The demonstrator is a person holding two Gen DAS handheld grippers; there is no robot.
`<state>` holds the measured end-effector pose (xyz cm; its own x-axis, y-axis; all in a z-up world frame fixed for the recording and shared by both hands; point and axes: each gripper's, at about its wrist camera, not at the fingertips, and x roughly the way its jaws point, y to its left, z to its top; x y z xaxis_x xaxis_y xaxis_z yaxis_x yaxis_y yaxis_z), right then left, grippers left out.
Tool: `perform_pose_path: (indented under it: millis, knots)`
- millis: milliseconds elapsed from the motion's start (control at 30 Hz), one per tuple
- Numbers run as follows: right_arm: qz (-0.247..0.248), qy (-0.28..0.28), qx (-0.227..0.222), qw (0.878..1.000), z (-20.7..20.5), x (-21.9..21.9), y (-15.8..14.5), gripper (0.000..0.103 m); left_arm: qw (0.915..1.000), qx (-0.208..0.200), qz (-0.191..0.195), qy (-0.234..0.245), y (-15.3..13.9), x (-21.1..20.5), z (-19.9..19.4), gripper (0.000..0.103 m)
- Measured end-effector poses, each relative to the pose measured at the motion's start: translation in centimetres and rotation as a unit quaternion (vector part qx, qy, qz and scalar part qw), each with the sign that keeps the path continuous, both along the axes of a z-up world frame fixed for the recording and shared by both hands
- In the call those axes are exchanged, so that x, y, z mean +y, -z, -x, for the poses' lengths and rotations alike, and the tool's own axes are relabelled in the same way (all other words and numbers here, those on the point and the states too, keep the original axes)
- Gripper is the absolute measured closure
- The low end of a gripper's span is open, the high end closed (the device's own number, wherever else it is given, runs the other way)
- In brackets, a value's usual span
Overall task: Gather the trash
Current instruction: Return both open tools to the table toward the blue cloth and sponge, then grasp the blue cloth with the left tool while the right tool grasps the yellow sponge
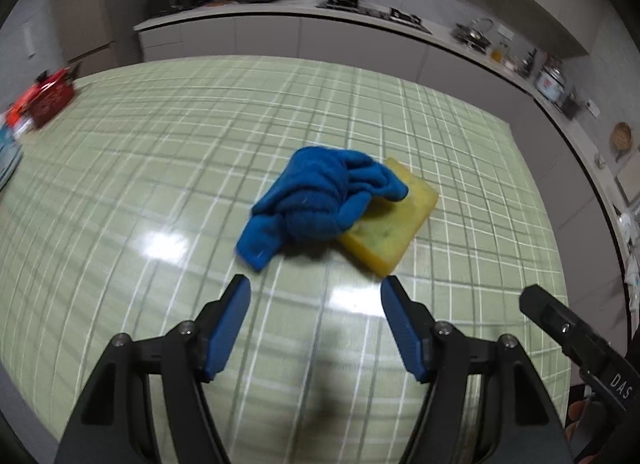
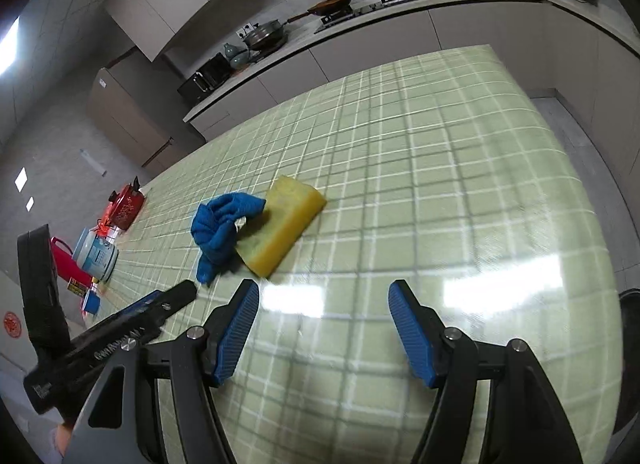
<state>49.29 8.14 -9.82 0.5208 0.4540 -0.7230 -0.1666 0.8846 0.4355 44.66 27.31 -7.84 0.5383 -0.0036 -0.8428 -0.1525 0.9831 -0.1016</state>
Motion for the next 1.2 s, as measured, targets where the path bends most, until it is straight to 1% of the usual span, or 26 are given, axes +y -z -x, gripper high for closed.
perform_pose_path:
  millis: [100, 300, 400, 467, 533, 600, 633, 700, 767, 867, 900, 933, 1000, 1067, 1133, 1200]
  knots:
    - [0.007, 0.013, 0.002, 1.0, -1.1, 1.1, 0.3, 0.033, 0.9997, -0.004, -0.001, 0.023, 0.0, 0.2, -1.5, 0.034]
    - [0.015, 0.065, 0.017, 0.998, -2.4, 3.5, 1.4, 0.032, 0.9975, 0.013, 0.011, 0.069, 1.5, 1.7, -5.7, 0.034]
    - [0.027, 0.082, 0.025, 0.996, -3.1, 4.6, 1.9, 0.032, 0.9964, 0.013, 0.022, 0.081, 2.0, 2.6, -6.6, 0.034]
    - [0.027, 0.091, 0.031, 0.995, -3.6, 5.4, 2.1, 0.032, 0.9963, 0.002, 0.039, 0.076, 2.1, 4.2, -6.8, 0.034]
    - [0.031, 0.095, 0.034, 0.994, -4.0, 6.1, 2.3, 0.032, 0.996, -0.003, 0.062, 0.065, 2.1, 6.0, -6.8, 0.037]
    - [0.036, 0.094, 0.035, 0.994, -4.6, 7.1, 2.5, 0.032, 0.9953, -0.006, 0.078, 0.057, 2.2, 7.7, -6.7, 0.044]
    - [0.039, 0.094, 0.037, 0.994, -4.9, 7.5, 2.6, 0.032, 0.9951, -0.007, 0.08, 0.058, 2.2, 8.0, -6.7, 0.046]
    - [0.038, 0.092, 0.042, 0.994, -5.7, 8.4, 2.9, 0.032, 0.9943, -0.007, 0.087, 0.061, 2.0, 8.9, -6.4, 0.06]
    - [0.029, 0.086, 0.047, 0.995, -6.5, 9.4, 3.1, 0.032, 0.9936, -0.01, 0.098, 0.056, 1.8, 9.7, -6.1, 0.064]
    - [0.034, 0.08, 0.048, 0.995, -7.1, 10.6, 3.3, 0.032, 0.9918, -0.004, 0.12, 0.044, 1.6, 10.9, -5.4, 0.064]
    - [0.035, 0.077, 0.048, 0.995, -7.2, 11.0, 3.4, 0.032, 0.9919, -0.002, 0.121, 0.039, 1.6, 11.2, -5.1, 0.063]
    - [0.037, 0.076, 0.049, 0.995, -7.3, 11.2, 3.6, 0.032, 0.9925, -0.006, 0.118, 0.033, 1.6, 11.7, -4.7, 0.062]
    - [0.043, 0.075, 0.052, 0.995, -7.5, 11.7, 3.8, 0.032, 0.9941, -0.006, 0.103, 0.035, 1.7, 11.9, -4.5, 0.059]
    - [0.038, 0.074, 0.058, 0.995, -7.7, 12.0, 4.1, 0.032, 0.995, -0.007, 0.094, 0.031, 1.8, 12.2, -4.6, 0.057]
    - [0.038, 0.073, 0.059, 0.995, -7.9, 12.4, 4.1, 0.032, 0.9956, -0.009, 0.09, 0.024, 1.7, 12.9, -4.8, 0.057]
    - [0.039, 0.071, 0.058, 0.995, -7.9, 12.9, 4.1, 0.032, 0.9958, -0.013, 0.09, 0.013, 1.5, 13.9, -4.8, 0.06]
